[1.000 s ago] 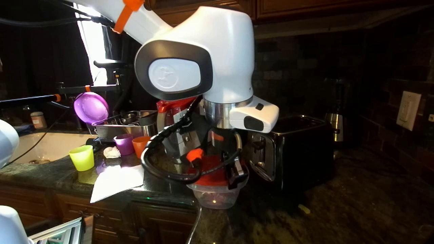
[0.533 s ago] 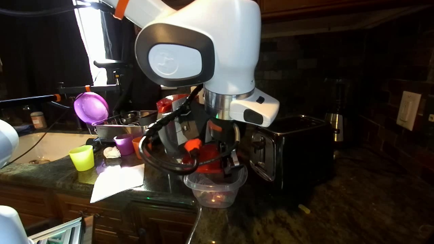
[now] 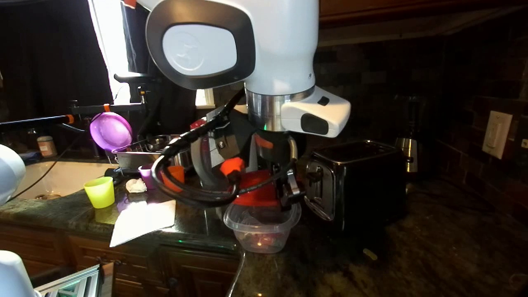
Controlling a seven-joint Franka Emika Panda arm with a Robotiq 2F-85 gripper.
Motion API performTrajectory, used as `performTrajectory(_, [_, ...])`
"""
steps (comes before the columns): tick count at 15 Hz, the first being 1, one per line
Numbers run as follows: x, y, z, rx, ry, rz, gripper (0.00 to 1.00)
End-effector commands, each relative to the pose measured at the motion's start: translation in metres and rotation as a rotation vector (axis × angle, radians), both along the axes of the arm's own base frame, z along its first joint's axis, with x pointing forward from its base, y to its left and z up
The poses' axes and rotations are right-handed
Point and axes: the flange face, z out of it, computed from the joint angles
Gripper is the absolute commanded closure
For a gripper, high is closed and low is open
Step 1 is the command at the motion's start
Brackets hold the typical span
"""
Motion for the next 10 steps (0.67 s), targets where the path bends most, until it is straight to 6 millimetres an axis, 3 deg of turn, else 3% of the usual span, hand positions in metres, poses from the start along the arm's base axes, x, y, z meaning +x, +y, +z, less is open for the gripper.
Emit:
performTrajectory(1, [-0.02, -0.025, 0.015, -0.016, -0.027, -0.043, 0.95])
performTrajectory(6, [-0.043, -0.065, 0.02, -0.044, -0.051, -0.196, 0.95])
performTrajectory(10, [-0.043, -0.086, 0.014, -0.078, -0.053, -0.334, 0.95])
